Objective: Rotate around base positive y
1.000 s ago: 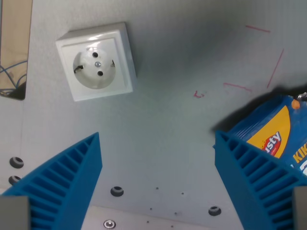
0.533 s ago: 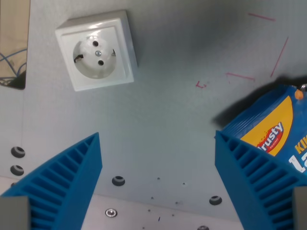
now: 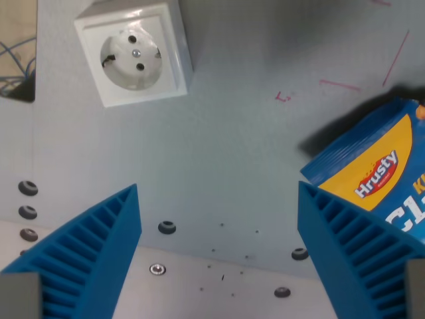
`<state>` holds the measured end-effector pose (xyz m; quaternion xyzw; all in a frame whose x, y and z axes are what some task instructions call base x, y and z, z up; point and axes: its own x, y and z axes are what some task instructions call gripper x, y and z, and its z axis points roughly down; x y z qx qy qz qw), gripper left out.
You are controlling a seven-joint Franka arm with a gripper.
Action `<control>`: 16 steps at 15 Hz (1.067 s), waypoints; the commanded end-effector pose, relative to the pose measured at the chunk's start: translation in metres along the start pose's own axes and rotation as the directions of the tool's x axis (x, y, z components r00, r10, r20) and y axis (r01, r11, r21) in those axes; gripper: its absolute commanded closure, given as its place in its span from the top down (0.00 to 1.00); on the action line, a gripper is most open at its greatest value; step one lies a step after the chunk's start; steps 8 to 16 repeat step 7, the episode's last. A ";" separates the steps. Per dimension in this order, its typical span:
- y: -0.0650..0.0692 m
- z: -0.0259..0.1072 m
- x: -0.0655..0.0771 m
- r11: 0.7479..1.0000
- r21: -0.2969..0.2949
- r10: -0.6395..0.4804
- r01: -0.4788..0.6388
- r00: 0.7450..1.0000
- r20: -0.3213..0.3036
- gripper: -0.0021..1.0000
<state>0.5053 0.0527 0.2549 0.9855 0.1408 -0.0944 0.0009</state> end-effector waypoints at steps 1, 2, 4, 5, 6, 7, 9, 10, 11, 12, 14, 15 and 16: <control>0.001 -0.007 0.008 0.996 0.090 -0.022 0.000 0.970 0.242 1.00; 0.001 -0.007 0.008 0.996 0.094 -0.024 0.000 0.967 0.254 1.00; 0.001 -0.007 0.008 0.995 0.101 -0.027 -0.001 0.960 0.278 1.00; 0.001 -0.007 0.008 0.994 0.105 -0.029 -0.002 0.956 0.291 1.00; 0.001 -0.007 0.008 0.994 0.109 -0.031 -0.003 0.953 0.303 1.00; 0.001 -0.007 0.008 0.994 0.112 -0.032 -0.003 0.949 0.315 1.00; 0.001 -0.007 0.008 0.994 0.112 -0.032 -0.003 0.949 0.315 1.00; 0.001 -0.007 0.008 0.994 0.112 -0.032 -0.003 0.949 0.315 1.00; 0.001 -0.007 0.008 0.994 0.112 -0.032 -0.003 0.949 0.315 1.00; 0.001 -0.007 0.008 0.994 0.112 -0.032 -0.003 0.949 0.315 1.00; 0.001 -0.007 0.008 0.994 0.112 -0.032 -0.003 0.949 0.315 1.00; 0.001 -0.007 0.008 0.994 0.112 -0.032 -0.003 0.949 0.315 1.00; 0.001 -0.007 0.008 0.994 0.112 -0.032 -0.003 0.949 0.315 1.00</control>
